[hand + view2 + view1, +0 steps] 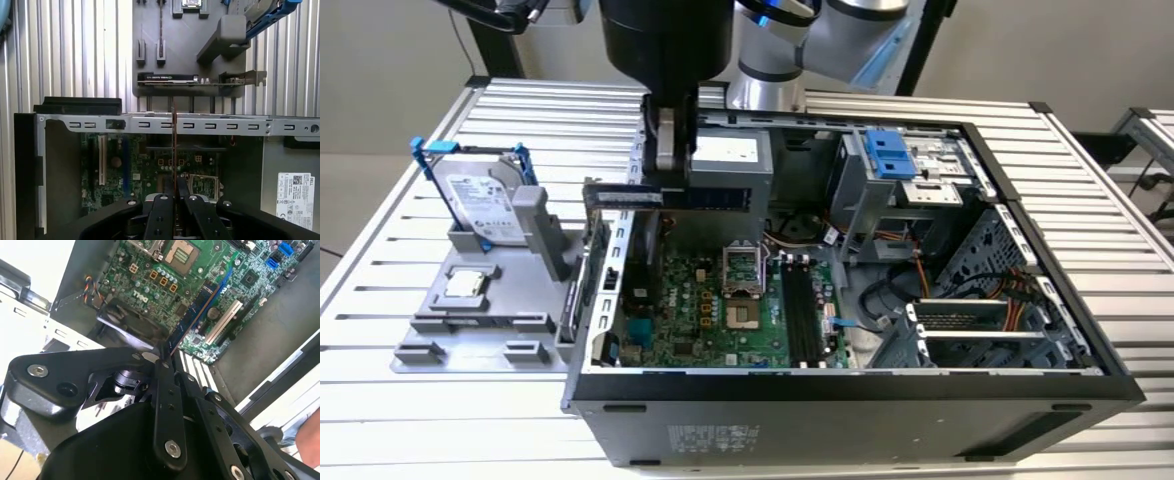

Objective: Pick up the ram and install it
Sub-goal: 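Pick up the ram and move it above insertion slot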

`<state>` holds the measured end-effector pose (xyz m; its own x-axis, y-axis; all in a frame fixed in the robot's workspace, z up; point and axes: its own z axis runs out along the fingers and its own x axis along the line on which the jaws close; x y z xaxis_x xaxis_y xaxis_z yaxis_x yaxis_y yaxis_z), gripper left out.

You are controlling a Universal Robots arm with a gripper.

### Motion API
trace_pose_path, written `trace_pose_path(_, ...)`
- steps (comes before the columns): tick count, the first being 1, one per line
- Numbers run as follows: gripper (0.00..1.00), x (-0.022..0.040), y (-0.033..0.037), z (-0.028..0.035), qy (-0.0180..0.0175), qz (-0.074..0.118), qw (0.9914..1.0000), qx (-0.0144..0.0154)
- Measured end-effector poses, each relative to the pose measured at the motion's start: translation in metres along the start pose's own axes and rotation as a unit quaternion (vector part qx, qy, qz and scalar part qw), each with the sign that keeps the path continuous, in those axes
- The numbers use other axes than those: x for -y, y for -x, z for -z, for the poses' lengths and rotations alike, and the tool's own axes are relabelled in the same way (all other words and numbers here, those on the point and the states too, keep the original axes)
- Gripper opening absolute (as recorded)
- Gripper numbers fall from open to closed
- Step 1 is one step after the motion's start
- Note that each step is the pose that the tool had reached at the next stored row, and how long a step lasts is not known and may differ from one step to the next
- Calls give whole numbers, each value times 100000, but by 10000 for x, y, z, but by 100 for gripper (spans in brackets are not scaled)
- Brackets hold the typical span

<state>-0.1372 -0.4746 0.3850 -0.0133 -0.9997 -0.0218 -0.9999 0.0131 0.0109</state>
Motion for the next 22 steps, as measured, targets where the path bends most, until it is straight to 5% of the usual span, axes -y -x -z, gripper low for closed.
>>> trace_pose_path(22, 0, 228, 94, -8, -3, 1, 100000, 1)
